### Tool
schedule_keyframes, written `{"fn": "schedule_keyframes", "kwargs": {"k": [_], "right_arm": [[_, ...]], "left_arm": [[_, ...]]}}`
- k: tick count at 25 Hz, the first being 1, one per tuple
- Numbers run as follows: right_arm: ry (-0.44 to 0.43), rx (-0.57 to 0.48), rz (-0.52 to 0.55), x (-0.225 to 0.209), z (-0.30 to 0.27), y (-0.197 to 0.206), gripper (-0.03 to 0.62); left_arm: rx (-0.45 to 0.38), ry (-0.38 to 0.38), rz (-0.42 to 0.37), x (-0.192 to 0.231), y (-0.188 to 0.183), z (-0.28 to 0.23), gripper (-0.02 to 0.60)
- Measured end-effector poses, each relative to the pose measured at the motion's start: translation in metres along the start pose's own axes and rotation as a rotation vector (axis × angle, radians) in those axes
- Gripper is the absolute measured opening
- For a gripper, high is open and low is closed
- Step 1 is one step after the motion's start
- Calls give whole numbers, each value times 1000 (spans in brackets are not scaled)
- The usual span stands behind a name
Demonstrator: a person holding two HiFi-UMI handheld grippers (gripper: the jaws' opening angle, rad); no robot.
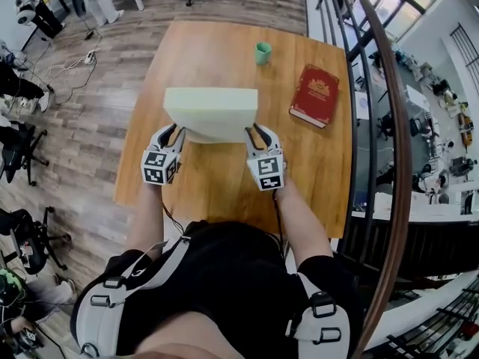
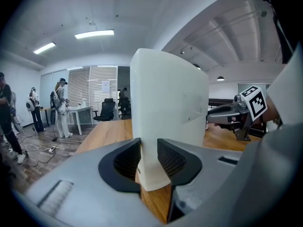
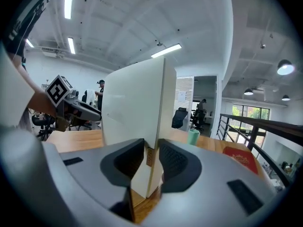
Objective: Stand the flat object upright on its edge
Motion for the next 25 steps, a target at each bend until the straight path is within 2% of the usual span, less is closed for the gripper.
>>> {"fn": "schedule_keyframes", "kwargs": {"k": [5,10,15,19,22,25], "right_arm": [[7,-18,-51,-3,5,-7,97],[46,-95,-82,-13,17,-33,97],[87,-169,-86,-16,37,-64,88],[160,-266,-84,-23,55,-96,9],[165,-338,-90,-21,70,-124,6],[159,-382,-92,-18,86,-144,6]], "left_arm": [[21,-53,72,-2,-1,1,103],[3,-94,52,-5,-14,13,103],[-99,-168,101,-16,-42,37,103],[-158,-189,60,-34,-73,50,49],[-196,-202,28,-50,-98,58,6],[-236,-187,18,-72,-120,64,5]]}}
Point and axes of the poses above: the fingertips, and each gripper's own axes: z backward along the fingers, x to its left, y out of its underside, the point moved 5 cm from there along z, backward along the fingers, and after that the axes turned 15 degrees about -x, right-handed, at the moved point
